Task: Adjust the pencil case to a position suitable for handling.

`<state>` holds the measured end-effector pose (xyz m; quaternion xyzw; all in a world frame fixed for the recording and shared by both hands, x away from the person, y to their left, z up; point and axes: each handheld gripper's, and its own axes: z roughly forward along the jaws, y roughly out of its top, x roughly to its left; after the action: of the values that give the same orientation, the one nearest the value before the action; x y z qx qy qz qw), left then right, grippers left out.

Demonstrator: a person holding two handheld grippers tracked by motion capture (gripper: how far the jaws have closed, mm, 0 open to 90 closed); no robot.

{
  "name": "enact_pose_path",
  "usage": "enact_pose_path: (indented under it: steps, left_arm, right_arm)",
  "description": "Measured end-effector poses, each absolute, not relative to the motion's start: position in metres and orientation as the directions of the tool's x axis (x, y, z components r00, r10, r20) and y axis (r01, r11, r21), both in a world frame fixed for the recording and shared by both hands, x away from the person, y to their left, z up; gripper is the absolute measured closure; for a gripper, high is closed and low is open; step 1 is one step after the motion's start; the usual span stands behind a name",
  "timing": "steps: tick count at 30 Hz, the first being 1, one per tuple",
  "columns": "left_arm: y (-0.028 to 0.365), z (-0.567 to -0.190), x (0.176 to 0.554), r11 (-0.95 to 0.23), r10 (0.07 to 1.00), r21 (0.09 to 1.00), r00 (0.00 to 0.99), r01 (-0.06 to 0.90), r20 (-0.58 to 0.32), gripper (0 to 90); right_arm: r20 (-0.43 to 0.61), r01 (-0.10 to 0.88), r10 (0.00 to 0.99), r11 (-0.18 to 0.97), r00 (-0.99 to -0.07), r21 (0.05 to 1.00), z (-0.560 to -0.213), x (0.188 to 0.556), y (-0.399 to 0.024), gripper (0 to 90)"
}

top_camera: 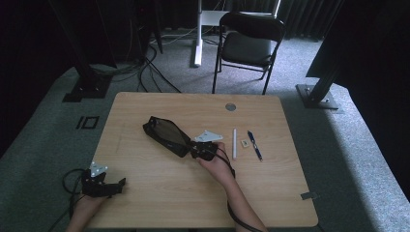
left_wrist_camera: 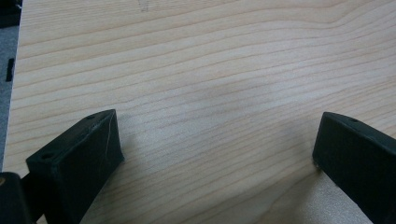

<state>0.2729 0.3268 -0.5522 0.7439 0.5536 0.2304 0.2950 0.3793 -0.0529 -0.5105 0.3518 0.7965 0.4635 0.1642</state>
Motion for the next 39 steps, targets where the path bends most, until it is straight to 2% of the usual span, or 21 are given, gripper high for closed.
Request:
enact_pose_path:
  steps: [17,39]
  left_arm:
    - [0.327,-0.552,0.273,-0.213,0.960,0.694,0.281,0.687,0.016,1.4]
    - [0.327,-0.552,0.273,-0.214,0.959,0.694,0.281,0.688,0.017,1.4]
  right_arm:
    - [0.039,0.396,0.707,0.348,-0.706,0.850,-0.511,0.345,-0.081,73.4]
    - [0.065,0.417,0.712,0.332,-0.700,0.846,-0.510,0.306,-0.127,73.3]
